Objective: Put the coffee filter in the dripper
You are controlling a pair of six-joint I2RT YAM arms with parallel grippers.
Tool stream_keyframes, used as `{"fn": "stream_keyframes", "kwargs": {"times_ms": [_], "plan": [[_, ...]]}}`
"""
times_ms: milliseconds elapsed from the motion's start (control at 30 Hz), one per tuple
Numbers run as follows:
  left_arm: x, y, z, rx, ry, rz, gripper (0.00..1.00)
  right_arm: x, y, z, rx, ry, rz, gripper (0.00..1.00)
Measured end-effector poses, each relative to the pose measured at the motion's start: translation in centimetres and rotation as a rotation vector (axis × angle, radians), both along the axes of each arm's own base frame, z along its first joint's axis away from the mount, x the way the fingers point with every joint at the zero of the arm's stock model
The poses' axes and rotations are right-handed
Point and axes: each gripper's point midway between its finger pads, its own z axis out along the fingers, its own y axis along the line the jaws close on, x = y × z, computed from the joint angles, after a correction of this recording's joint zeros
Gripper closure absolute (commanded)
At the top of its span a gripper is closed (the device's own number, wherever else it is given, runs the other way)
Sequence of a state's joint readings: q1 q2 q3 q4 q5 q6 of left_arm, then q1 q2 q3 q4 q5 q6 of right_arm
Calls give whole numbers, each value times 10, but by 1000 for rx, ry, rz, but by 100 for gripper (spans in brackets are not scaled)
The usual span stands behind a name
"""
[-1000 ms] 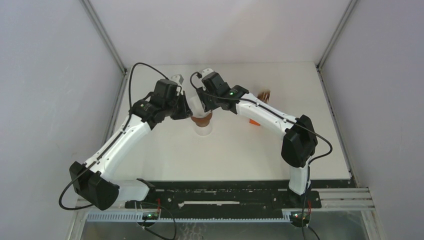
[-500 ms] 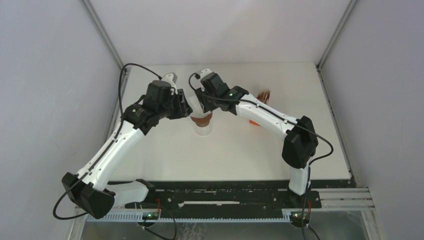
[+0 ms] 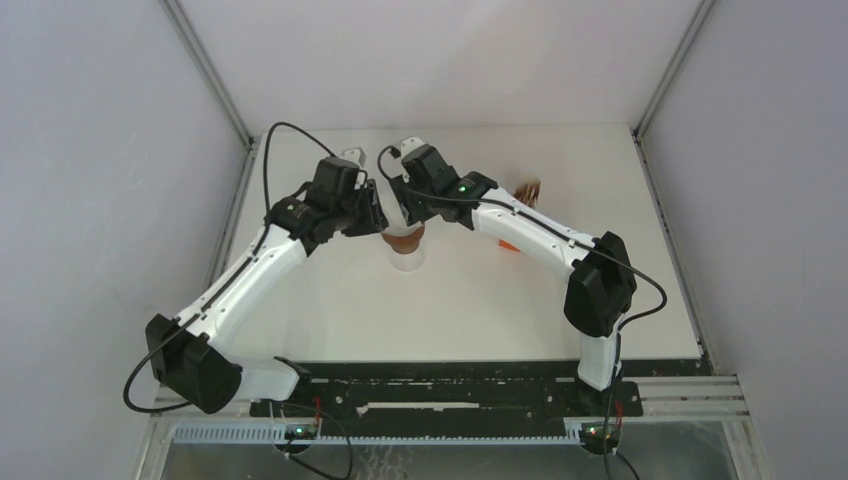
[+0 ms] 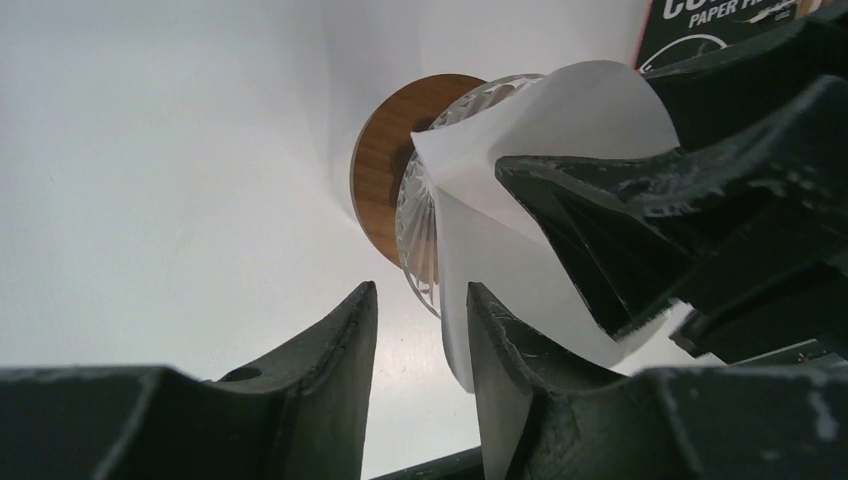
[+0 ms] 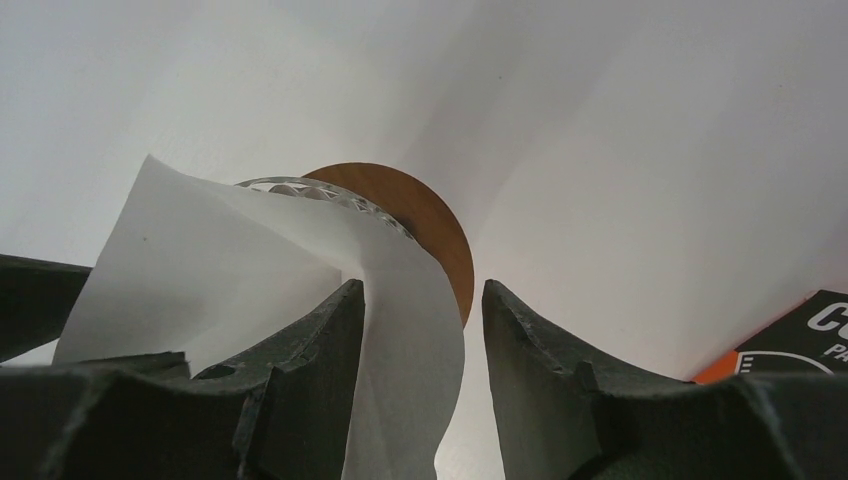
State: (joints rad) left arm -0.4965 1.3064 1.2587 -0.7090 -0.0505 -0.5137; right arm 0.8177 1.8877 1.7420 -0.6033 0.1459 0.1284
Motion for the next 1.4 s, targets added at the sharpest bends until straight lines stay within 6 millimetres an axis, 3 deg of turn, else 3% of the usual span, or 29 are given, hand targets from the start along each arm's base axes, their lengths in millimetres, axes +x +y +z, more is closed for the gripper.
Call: {"fn": "stream_keyframes", "kwargs": {"times_ms": [333,1233,1400], "plan": [[4,0,-8,17,15,8,68,6,-5,0,17,17,-3,44],[9,-5,-26,33,61,-1,72,-2,-2,-4,67,73,46,42],[10,-5,-26,32,59,-1,69,-5,-3,5,87,62,55,41]]}}
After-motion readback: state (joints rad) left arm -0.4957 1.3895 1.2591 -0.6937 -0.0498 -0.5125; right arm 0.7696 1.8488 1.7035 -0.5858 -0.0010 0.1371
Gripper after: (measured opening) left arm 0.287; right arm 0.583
